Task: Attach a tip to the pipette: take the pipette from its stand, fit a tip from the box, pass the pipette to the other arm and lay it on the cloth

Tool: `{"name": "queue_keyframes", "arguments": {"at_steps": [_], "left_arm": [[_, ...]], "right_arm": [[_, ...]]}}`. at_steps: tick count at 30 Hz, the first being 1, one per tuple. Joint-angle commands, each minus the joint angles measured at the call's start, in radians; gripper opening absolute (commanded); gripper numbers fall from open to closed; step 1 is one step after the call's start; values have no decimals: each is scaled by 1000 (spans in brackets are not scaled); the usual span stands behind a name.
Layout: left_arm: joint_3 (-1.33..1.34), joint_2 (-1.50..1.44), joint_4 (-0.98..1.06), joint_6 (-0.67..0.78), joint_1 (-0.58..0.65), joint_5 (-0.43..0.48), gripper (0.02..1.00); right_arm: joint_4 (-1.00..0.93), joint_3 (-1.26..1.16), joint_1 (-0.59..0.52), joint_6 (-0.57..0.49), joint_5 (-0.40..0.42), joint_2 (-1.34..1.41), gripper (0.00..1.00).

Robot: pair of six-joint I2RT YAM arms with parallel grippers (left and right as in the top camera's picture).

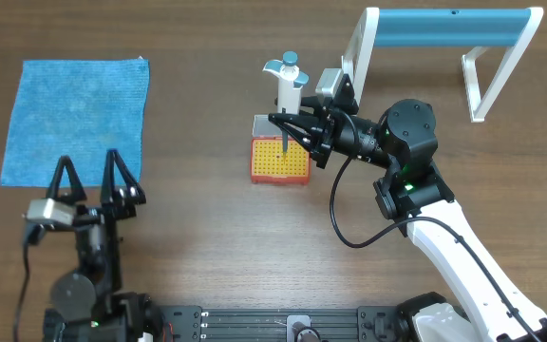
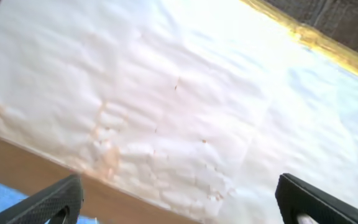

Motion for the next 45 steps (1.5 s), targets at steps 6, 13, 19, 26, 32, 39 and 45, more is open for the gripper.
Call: {"name": "queue_keyframes", "arguments": {"at_steps": [6,13,19,26,32,39,45], "left_arm": [[642,680,-61,-21,3,731,998],[868,953,-13,-228,2,1155,998],[869,999,35,-405,-37,1315,998],[869,999,118,-312,-192,1392,1000],[869,1033,118,-262,-262,1392,998],[869,1093,119,-262,-300,1389,1000],[869,1120,191,-262,-340,1384,998]], "right_arm": [[7,22,-2,24,-17,-5,75],[7,22,-2,32,-63,-5,75],[7,22,-2,51,-69,-5,75],[8,22,-2,121,-71,-5,75],[61,22,-1,247,-200,-5,75],[166,22,40,369,-230,-5,75],[165,22,89,368,-229,-5,75]]}}
